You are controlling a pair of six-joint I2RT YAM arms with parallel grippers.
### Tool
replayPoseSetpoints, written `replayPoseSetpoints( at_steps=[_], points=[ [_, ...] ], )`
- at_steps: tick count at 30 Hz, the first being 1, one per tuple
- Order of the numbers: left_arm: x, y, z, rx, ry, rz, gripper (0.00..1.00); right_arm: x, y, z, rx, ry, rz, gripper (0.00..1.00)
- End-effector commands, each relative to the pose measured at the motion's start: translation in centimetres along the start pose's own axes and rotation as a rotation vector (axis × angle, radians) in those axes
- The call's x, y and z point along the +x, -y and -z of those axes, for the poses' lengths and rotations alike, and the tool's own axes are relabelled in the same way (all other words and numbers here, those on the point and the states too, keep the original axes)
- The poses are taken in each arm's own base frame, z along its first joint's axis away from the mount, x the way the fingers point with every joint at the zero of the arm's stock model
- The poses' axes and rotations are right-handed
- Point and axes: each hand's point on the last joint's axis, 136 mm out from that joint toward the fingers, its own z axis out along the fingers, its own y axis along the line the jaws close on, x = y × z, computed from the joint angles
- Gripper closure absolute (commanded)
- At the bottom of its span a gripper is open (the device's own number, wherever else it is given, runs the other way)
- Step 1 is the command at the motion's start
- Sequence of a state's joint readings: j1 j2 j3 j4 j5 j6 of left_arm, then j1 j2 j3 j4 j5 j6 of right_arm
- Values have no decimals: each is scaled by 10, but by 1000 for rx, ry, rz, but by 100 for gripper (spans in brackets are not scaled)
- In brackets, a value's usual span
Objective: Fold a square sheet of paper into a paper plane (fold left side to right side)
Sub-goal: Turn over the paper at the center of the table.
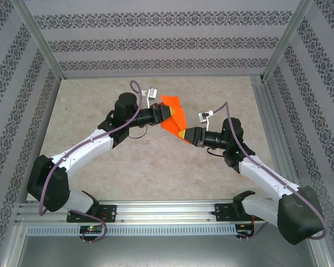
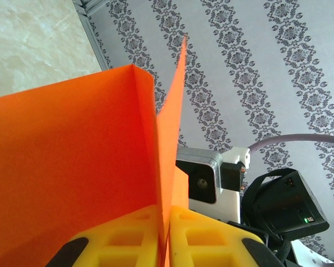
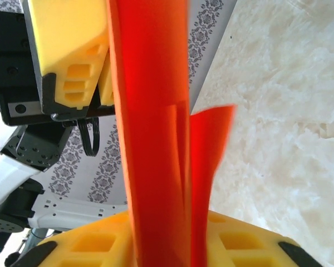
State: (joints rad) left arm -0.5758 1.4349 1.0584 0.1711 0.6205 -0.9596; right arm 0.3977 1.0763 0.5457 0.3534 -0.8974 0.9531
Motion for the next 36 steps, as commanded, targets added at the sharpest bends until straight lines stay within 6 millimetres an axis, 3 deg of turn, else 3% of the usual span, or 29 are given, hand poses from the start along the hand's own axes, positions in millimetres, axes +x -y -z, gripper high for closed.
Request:
replayPoseSetpoints(
  at_steps=[1,6,10,15,20,25,29,36],
  points=[
    [1,-7,1,-8,-4,5,84,-6,-8,4,29,11,70,79],
    [0,-22,8,-83,-1,-5,67,-1,4,11,144,-4,106,91],
    [-5,-46,35,-205,37,2,49,7,24,22,317,-51,152,95],
    [-12,-73,90,-432,129,-23,39,19,54,37,596,-146,250,96],
    [-17,-99,162,-803,259,-86,36,26,83,51,1010,-289,455,97],
    [-13,-114,215,-983,430,-46,29,18,99,59,1402,-391,646,96],
    [-6,-122,240,-1044,511,-4,26,15,107,52,1612,-457,754,95],
    [0,-129,254,-1077,547,26,23,16,119,22,1870,-578,980,94]
  ],
)
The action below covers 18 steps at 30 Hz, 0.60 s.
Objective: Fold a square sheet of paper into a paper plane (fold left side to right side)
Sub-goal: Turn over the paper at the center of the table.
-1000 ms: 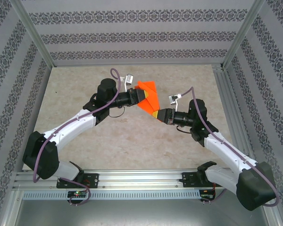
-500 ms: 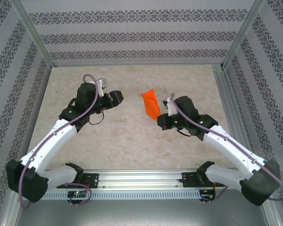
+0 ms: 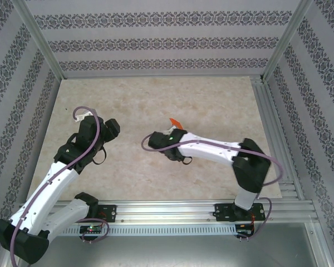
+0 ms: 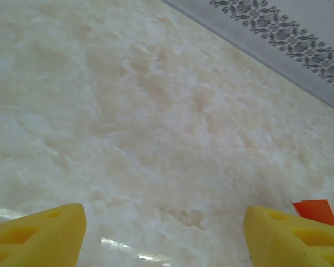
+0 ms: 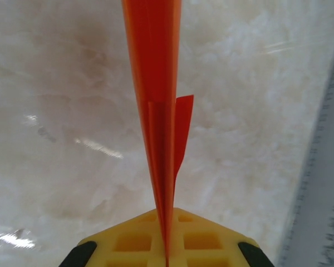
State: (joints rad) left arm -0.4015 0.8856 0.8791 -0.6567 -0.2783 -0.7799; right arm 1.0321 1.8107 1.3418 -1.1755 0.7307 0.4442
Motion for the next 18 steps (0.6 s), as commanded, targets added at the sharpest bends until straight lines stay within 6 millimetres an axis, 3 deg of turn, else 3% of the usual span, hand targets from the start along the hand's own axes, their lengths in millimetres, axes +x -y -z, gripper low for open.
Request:
replayPoseSetpoints(
  at_steps=[1,6,10,14,18],
  points=[
    [-4,-18,3,-68,30,32,23,-9,16,6,251,14,100,94],
    [-3,-22,3,-76,25,39,22,-14,-25,-11,275,-19,220,92],
    [-1,-22,2,-73,15,39,21,-12,-52,-17,236,-36,255,83],
    [0,-21,1,-62,8,39,20,-7,-77,-10,93,-32,235,66],
    [3,-14,-2,-27,-13,24,20,0,-98,13,-134,9,168,51]
  ],
)
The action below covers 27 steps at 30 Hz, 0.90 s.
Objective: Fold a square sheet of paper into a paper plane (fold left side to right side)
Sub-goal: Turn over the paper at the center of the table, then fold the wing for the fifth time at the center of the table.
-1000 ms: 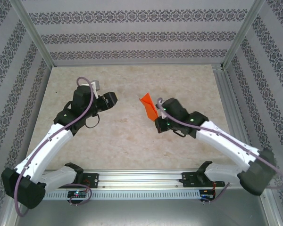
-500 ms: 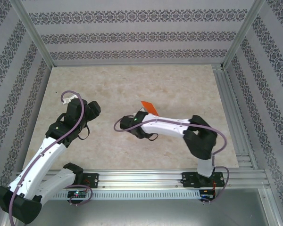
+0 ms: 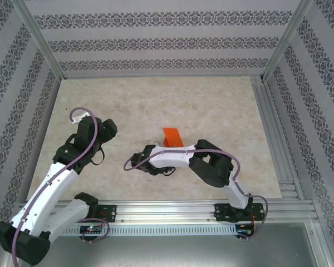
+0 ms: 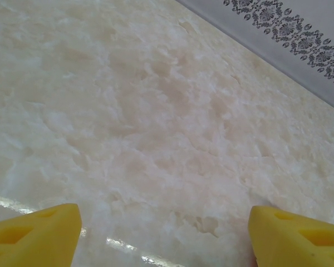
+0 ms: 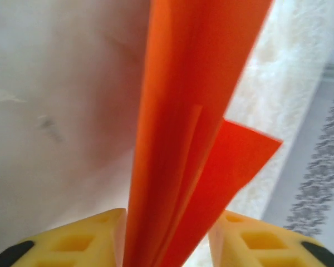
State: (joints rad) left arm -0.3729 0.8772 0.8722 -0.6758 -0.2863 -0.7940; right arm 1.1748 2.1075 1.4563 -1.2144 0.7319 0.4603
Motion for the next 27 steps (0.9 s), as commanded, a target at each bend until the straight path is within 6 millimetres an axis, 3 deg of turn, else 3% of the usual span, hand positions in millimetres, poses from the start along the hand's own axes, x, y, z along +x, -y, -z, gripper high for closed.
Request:
replayPoseSetpoints(
  at_steps=[1,6,11,19,21,27],
  points=[
    [6,0,-3,22,-28,-6,20,-4,-13,35,-224,99,-83,48],
    [28,29,-19,175,-125,-38,20,6,1,67,-431,216,-237,31],
    [67,72,-42,416,-295,-11,21,7,42,81,-606,359,-465,25],
    [123,117,-73,595,-483,46,23,15,108,68,-888,590,-865,9],
    [134,127,-79,607,-514,32,24,23,119,60,-914,624,-947,2],
    [168,157,-104,621,-607,-10,30,49,136,35,-1023,669,-1159,2]
  ],
)
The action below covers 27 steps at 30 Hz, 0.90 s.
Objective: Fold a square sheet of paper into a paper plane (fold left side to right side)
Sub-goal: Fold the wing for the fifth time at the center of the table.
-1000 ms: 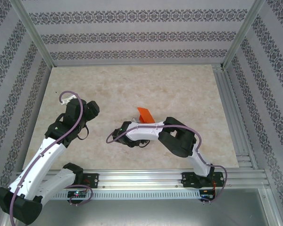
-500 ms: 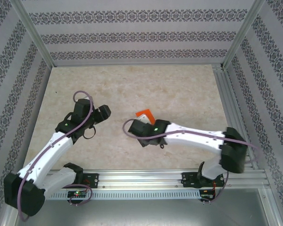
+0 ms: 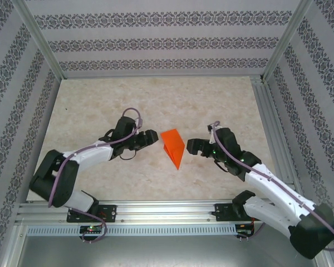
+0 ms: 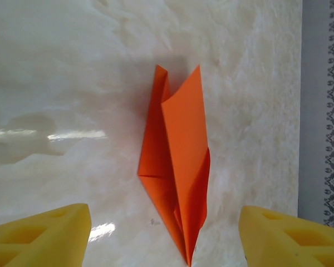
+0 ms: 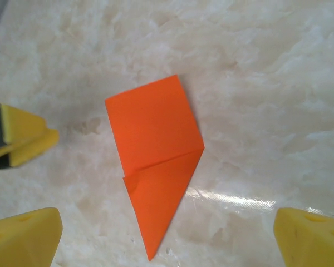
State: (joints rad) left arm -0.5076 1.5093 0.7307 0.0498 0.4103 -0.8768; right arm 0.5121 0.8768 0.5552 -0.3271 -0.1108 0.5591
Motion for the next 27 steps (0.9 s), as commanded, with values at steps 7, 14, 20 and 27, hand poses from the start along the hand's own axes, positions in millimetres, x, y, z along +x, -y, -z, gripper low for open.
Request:
replayPoseSetpoints(
  at_steps=[7,14,20,27],
  points=[
    [-4,38,-60,107,-56,-31,37,0,11,14,-148,73,-154,2],
    [3,35,-85,103,-99,-17,49,6,17,17,-147,53,-158,2],
    [5,35,-87,111,-102,-20,73,6,17,5,-209,9,-201,2],
    [7,46,-72,160,-108,-59,93,-6,0,-19,-342,-80,-144,11]
  ],
)
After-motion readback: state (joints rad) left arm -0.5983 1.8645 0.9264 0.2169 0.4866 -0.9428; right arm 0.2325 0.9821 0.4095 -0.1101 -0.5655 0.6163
